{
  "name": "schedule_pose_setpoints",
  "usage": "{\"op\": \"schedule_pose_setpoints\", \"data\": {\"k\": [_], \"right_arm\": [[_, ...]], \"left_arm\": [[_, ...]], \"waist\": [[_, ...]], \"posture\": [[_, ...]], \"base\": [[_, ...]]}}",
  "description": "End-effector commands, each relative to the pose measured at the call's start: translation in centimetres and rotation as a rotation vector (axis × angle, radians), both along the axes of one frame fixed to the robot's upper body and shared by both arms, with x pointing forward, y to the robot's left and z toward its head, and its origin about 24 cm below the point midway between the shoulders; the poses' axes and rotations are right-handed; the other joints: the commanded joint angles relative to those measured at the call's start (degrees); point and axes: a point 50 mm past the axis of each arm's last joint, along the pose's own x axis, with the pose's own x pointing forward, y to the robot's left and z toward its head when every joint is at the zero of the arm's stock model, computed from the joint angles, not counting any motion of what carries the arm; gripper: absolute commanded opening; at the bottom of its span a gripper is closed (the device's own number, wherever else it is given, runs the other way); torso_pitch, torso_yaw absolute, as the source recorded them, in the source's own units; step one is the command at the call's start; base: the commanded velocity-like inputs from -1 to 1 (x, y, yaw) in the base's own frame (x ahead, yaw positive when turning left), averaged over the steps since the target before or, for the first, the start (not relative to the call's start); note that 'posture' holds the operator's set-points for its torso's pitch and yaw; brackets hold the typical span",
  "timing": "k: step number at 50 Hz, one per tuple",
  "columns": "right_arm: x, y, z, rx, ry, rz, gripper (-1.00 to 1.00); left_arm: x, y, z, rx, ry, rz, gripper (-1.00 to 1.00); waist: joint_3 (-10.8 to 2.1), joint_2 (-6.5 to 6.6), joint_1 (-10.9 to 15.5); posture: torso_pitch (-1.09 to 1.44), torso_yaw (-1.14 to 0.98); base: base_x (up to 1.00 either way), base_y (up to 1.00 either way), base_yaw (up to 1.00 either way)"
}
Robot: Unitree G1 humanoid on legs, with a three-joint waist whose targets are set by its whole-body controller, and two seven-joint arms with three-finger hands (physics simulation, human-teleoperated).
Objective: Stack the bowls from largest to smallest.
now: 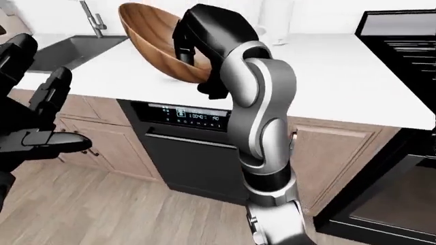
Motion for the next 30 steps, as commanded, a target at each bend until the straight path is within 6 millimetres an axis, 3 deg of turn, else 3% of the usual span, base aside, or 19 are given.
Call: {"op": "schedule_pose_setpoints", "data": {"k": [1,3,4,5,6,7,9,10,11,14,19,25,26,27,28,29,30], "right_arm": [[-1.0,-0.7,2.0,0.039,-0.117,-0.023,-1.0],[-1.0,-1.0,2.1,0.02,-0.127,-0.055,-1.0],[-1.0,-1.0,2.5,0.037,-0.137,-0.057,-1.0],[-1.1,-1.3,3.1,0.056,-0.162,-0.076,-1.0],[-1.1,-1.3,3.3,0.055,-0.161,-0.073,-1.0],[-1.2,-1.4,3.3,0.057,-0.16,-0.071,-1.0],[-1.3,-1.5,3.6,0.064,-0.165,-0.072,-1.0],[-1.3,-1.5,3.5,0.062,-0.165,-0.072,-1.0],[-1.4,-1.4,3.6,0.061,-0.166,-0.071,-1.0],[-1.4,-1.5,3.9,0.063,-0.176,-0.071,-1.0],[-1.5,-1.5,4.0,0.063,-0.18,-0.069,-1.0],[-1.6,-1.4,4.0,0.059,-0.184,-0.067,-1.0],[-1.6,-1.4,4.0,0.059,-0.184,-0.066,-1.0],[-1.6,-1.4,4.0,0.059,-0.184,-0.065,-1.0],[-1.7,-1.3,4.0,0.058,-0.183,-0.062,-1.0],[-1.6,-1.3,4.0,0.057,-0.183,-0.061,-1.0],[-1.6,-1.3,4.0,0.057,-0.183,-0.061,-1.0]], "left_arm": [[-0.4,-0.3,1.1,-0.002,-0.069,-0.022,1.0],[-0.4,-0.3,1.2,-0.002,-0.069,-0.021,1.0],[-0.4,-0.3,1.2,0.0,-0.07,-0.021,1.0],[-0.4,-0.3,1.3,0.002,-0.071,-0.021,1.0],[-0.3,-0.3,1.3,0.002,-0.072,-0.022,1.0],[-0.3,-0.3,1.4,0.004,-0.073,-0.022,1.0],[-0.3,-0.2,1.6,0.005,-0.075,-0.021,1.0],[-0.3,-0.2,1.7,0.006,-0.076,-0.02,1.0],[-0.3,-0.2,1.9,0.008,-0.078,-0.021,1.0],[-0.4,-0.3,2.1,0.006,-0.081,-0.023,1.0],[-0.5,-0.3,2.3,0.007,-0.084,-0.024,1.0],[-0.5,-0.3,2.3,0.007,-0.085,-0.023,1.0],[-0.5,-0.3,2.2,0.007,-0.085,-0.023,1.0],[-0.5,-0.3,2.2,0.007,-0.085,-0.023,1.0],[-0.5,-0.3,2.2,0.006,-0.084,-0.023,1.0],[-0.4,-0.2,2.2,0.006,-0.083,-0.022,1.0],[-0.5,-0.2,2.1,0.005,-0.084,-0.022,1.0]], "waist": [[-1.58,-0.08,-0.4],[-0.88,-1.72,-0.4],[0.43,-2.65,-2.2],[1.09,-2.52,-2.2],[1.46,-3.24,-2.4],[0.25,-4.01,-2.4],[1.72,-7.16,-2.3],[0.97,-9.41,-2.8],[2.59,-6.51,-2.6],[0.9,-6.53,-2.6],[1.16,-4.38,-2.8],[0.06,-0.02,-3.9],[-0.46,1.6,-4.1],[-0.83,1.72,-4.3],[0.24,0.93,-3.6],[0.98,1.64,-4.1],[0.87,1.28,-3.8]], "posture": [[0.0,0.0],[0.0,0.0],[0.0,0.0],[0.0,0.0],[0.0,0.0],[0.0,0.0],[0.0,0.0],[0.0,0.0],[0.0,0.0],[0.0,0.0],[0.0,0.0],[0.0,0.0],[0.0,0.0],[0.0,0.0],[0.0,0.0],[0.0,0.0],[0.0,0.0]], "base": [[0.0,0.0,1.0],[0.0,0.0,1.0],[0.0,0.0,0.0],[0.0,0.0,0.0],[0.0,0.0,0.0],[0.23,0.0,0.0],[0.45,0.0,0.0],[0.49,0.0,0.0],[0.5,-0.02,0.0],[0.49,-0.01,0.0],[0.49,0.0,0.0],[0.49,0.07,0.0],[0.49,0.14,0.0],[0.49,0.14,0.0],[0.48,0.14,0.0],[0.45,0.19,0.0],[0.44,0.18,0.0]]}}
